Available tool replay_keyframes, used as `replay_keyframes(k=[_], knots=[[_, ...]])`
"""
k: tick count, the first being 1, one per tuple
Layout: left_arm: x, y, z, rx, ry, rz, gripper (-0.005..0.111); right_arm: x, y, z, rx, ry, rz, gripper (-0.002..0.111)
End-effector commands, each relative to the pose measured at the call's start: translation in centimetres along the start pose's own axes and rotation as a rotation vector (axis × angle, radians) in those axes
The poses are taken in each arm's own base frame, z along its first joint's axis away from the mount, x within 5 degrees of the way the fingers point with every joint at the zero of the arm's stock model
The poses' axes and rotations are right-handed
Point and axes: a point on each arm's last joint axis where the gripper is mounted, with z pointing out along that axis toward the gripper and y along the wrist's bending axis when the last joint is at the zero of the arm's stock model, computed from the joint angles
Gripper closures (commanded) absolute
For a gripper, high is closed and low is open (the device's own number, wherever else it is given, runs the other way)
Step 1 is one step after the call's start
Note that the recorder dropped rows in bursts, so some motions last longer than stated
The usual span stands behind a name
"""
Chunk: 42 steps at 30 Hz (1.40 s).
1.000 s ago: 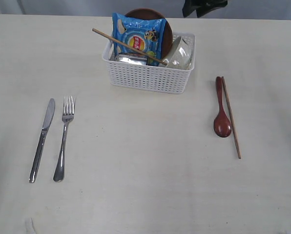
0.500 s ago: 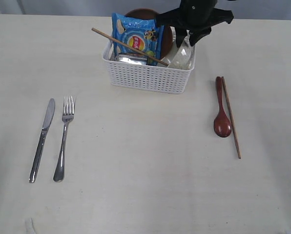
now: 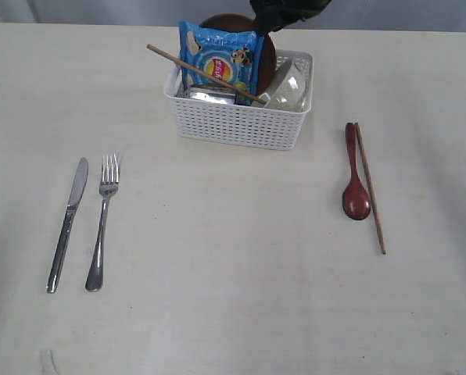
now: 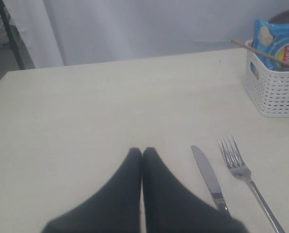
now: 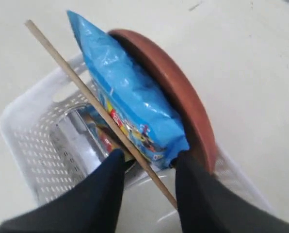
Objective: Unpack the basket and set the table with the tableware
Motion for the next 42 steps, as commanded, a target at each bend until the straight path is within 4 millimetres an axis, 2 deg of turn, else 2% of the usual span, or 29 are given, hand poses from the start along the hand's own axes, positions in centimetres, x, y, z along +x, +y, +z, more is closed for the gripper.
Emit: replay_keyframes(k=[1, 4, 7, 18, 20, 22, 28, 36, 42], knots=[[0.1, 0.0, 0.0, 0.004, -0.001, 0.001, 0.107, -0.4, -0.9, -1.5, -0.035, -0.083, -0.14, 0.067], [0.1, 0.0, 0.0, 0.004, -0.001, 0.001, 0.107, -0.5, -1.2, -1.5, -0.051, -0.112, -0.179, 0.052], [0.1, 0.0, 0.0, 0.004, -0.001, 0.001, 0.107, -0.7, -1.4, -0.9, -0.077, -0.166, -0.161, 0.043], [0.1, 0.0, 0.0, 0.004, -0.001, 0.001, 0.107, 1.5, -2.7, 3.9, -0.147, -0.114, -0.121, 0.043], [0.1, 0.0, 0.0, 0.004, -0.001, 0.001, 0.107, 1.6, -2.5, 4.1, -0.181, -0.119, -0.13, 0.048], [0.1, 0.0, 0.0, 0.004, -0.001, 0.001, 0.107, 1.5, -2.4, 4.1, -0.194, -0.135, -0.15, 0.058], [0.1, 0.0, 0.0, 0.004, -0.001, 0.001, 0.107, 1.4, -2.5, 4.1, -0.176, -0.151, -0.17, 0.107], [0.1, 0.0, 0.0, 0.004, -0.001, 0.001, 0.107, 1.3, -2.5, 3.8, -0.166, -0.143, -0.185, 0.109], [0.1, 0.0, 0.0, 0.004, -0.001, 0.001, 0.107, -0.4, -2.3, 1.6, -0.079, -0.231, -0.201, 0.109]])
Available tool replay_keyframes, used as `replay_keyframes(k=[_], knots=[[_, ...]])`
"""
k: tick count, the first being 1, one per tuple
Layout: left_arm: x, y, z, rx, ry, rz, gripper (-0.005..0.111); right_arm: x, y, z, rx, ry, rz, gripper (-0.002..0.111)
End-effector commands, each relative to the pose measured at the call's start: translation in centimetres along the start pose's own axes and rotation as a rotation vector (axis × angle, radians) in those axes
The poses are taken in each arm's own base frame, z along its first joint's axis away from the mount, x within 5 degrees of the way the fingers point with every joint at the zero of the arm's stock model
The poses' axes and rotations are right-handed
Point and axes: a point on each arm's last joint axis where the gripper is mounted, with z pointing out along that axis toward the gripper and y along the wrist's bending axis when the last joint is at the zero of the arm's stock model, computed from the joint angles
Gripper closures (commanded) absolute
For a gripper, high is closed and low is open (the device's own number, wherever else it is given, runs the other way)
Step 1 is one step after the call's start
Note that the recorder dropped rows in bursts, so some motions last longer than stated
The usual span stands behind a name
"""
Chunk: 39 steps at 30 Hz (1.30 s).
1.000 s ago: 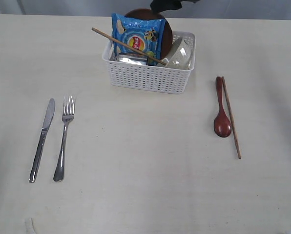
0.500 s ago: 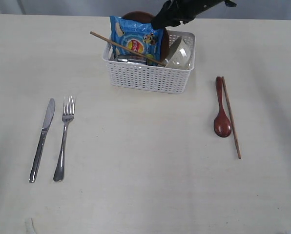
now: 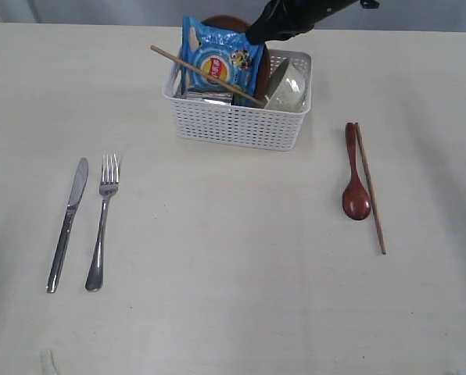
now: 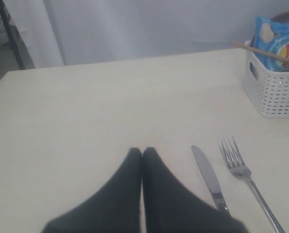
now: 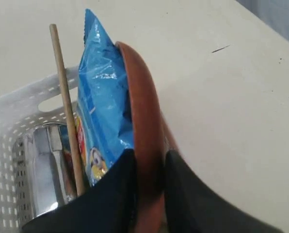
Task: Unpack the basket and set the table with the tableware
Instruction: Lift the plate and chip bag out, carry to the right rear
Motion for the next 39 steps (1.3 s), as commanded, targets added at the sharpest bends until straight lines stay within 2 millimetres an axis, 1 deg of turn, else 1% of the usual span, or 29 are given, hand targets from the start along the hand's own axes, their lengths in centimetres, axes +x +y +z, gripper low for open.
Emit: replay_keyframes(k=[1, 4, 7, 11, 14, 18, 22, 26, 29, 31, 34, 36, 37, 39], knots=[[0.1, 0.0, 0.0, 0.004, -0.001, 0.001, 0.107, -2.5, 0.5, -2.6, 0.07, -0.093, -0.032, 0.109], [0.1, 0.0, 0.0, 0.004, -0.001, 0.001, 0.107, -3.8, 0.6, -4.0, 0.132, -0.14, -0.058, 0.109], [0.1, 0.0, 0.0, 0.004, -0.001, 0.001, 0.107, -4.6, 0.5, -5.3, 0.184, -0.176, -0.067, 0.109], [0.1, 0.0, 0.0, 0.004, -0.001, 0.001, 0.107, -5.2, 0.1, -7.2, 0.232, -0.215, -0.028, 0.109], [0.1, 0.0, 0.0, 0.004, -0.001, 0.001, 0.107, -5.2, -0.8, -8.8, 0.274, -0.246, 0.04, 0.109], [0.1, 0.0, 0.0, 0.004, -0.001, 0.001, 0.107, -4.1, -3.1, -10.9, 0.329, -0.285, 0.207, 0.109], [0.1, 0.0, 0.0, 0.004, -0.001, 0.001, 0.107, -1.9, -5.9, -12.8, 0.374, -0.303, 0.385, 0.109], [0.1, 0.0, 0.0, 0.004, -0.001, 0.001, 0.107, 1.1, -8.5, -13.3, 0.411, -0.273, 0.537, 0.109], [0.1, 0.0, 0.0, 0.004, -0.001, 0.001, 0.107, 3.7, -10.2, -12.9, 0.428, -0.226, 0.675, 0.109], [0.1, 0.0, 0.0, 0.004, -0.001, 0.001, 0.107, 5.5, -11.1, -12.2, 0.426, -0.184, 0.763, 0.109], [0.1, 0.0, 0.0, 0.004, -0.001, 0.001, 0.107, 8.2, -12.2, -11.0, 0.394, -0.127, 0.885, 0.109], [0.1, 0.0, 0.0, 0.004, -0.001, 0.001, 0.107, 9.6, -12.6, -10.6, 0.369, -0.094, 0.937, 0.109], [0.1, 0.0, 0.0, 0.004, -0.001, 0.001, 0.107, 10.6, -13.0, -10.5, 0.359, -0.077, 0.968, 0.109], [0.1, 0.0, 0.0, 0.004, -0.001, 0.001, 0.107, 11.7, -13.3, -10.7, 0.341, -0.053, 1.012, 0.109]])
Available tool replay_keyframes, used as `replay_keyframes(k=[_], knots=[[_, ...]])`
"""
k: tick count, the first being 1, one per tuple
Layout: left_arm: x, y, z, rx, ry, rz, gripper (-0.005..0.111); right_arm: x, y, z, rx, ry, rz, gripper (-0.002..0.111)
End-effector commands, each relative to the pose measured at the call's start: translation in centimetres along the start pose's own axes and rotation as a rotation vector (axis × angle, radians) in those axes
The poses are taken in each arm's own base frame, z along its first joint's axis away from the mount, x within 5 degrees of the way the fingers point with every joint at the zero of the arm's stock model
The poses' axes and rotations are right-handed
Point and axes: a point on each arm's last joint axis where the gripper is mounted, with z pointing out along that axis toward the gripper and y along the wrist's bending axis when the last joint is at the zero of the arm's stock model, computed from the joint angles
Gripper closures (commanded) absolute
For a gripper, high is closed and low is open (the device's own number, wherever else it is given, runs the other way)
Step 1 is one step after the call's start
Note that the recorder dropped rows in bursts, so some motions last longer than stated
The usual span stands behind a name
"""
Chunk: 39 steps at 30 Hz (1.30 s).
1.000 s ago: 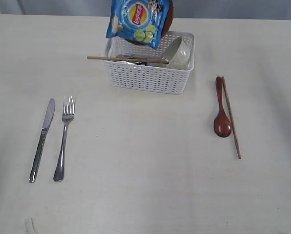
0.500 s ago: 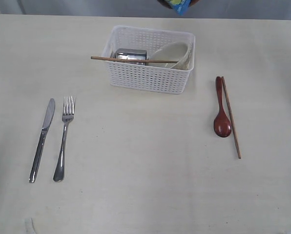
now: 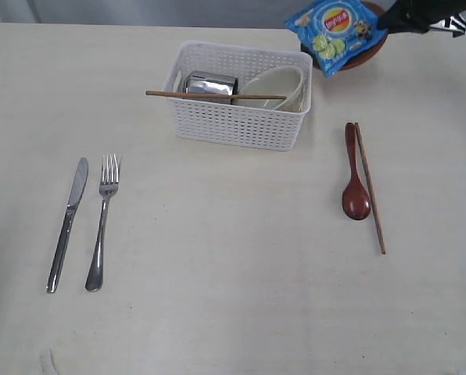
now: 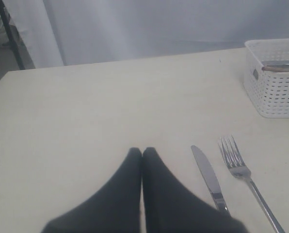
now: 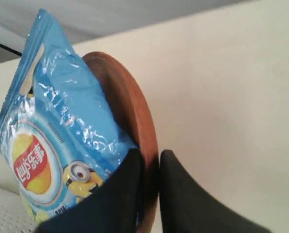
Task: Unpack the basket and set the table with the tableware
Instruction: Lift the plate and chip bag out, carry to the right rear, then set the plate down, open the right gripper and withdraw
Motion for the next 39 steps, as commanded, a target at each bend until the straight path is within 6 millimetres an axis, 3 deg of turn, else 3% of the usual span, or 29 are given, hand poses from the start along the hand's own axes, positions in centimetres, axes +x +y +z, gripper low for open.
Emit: replay_keyframes(k=[1, 7, 18, 20, 25, 27, 33, 39], knots=[[0.1, 0.0, 0.0, 0.004, -0.001, 0.001, 0.107, 0.8, -3.1, -0.2, -0.002, 0.068, 0.118, 0.109], [0.1, 0.0, 0.0, 0.004, -0.001, 0.001, 0.107, 1.5, -6.1, -0.7, 0.029, 0.071, 0.185, 0.109], [0.1, 0.0, 0.0, 0.004, -0.001, 0.001, 0.107, 3.6, -7.3, 2.3, 0.039, 0.106, 0.223, 0.108], [0.1, 0.0, 0.0, 0.004, -0.001, 0.001, 0.107, 3.9, -7.3, 2.8, 0.033, 0.126, 0.222, 0.1], [0.1, 0.0, 0.0, 0.006, 0.0, -0.004, 0.107, 4.0, -7.3, 2.8, 0.031, 0.131, 0.216, 0.063], [0.1, 0.0, 0.0, 0.006, 0.0, -0.004, 0.107, 3.6, -7.2, 2.4, 0.031, 0.122, 0.187, 0.058], [0.1, 0.0, 0.0, 0.006, 0.0, -0.004, 0.107, 1.8, -6.2, -0.7, 0.038, 0.066, 0.077, 0.058], [0.1, 0.0, 0.0, 0.006, 0.0, -0.004, 0.107, -0.6, -2.9, -5.4, 0.021, -0.036, -0.064, 0.058]])
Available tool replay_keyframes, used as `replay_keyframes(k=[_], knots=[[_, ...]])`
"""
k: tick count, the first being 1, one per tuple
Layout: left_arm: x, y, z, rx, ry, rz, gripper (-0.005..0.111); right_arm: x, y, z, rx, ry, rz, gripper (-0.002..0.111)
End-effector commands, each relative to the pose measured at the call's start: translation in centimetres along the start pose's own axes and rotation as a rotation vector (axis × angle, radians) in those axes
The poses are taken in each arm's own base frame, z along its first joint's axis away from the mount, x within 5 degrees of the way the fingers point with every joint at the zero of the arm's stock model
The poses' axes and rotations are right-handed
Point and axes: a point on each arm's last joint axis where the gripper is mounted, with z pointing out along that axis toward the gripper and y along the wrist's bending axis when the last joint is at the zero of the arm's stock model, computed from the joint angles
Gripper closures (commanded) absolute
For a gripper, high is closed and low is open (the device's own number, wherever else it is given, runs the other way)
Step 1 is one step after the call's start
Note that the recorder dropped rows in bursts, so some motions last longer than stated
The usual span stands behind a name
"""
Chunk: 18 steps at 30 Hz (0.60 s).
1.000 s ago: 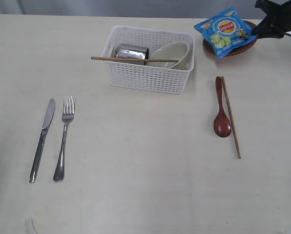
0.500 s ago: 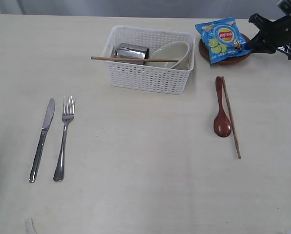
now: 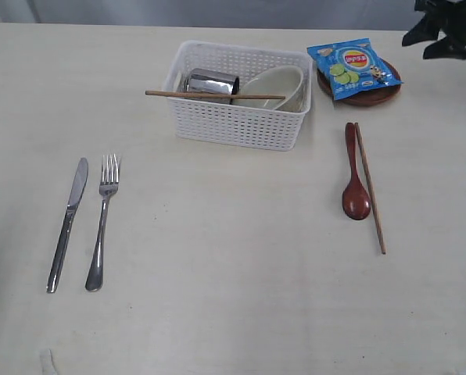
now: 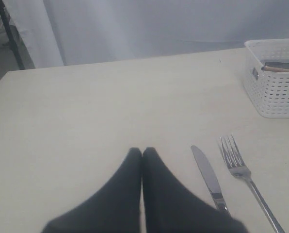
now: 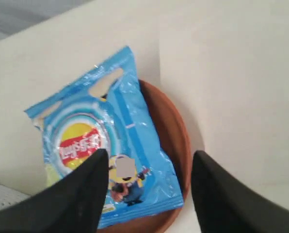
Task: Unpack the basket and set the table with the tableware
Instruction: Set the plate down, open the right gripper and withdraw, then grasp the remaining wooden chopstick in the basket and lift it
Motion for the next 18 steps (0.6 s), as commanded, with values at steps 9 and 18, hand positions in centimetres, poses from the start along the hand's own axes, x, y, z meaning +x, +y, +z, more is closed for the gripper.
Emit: replay_keyframes(k=[9, 18], knots=[[0.1, 0.0, 0.0, 0.006, 0.0, -0.004, 0.107, -0.1, 14.5, -5.4, -0.413, -0.091, -0.696, 0.062], [0.1, 0.0, 0.0, 0.005, 0.0, -0.002, 0.107, 4.5, 21.9, -1.1, -0.281, 0.129, -0.827, 0.076]])
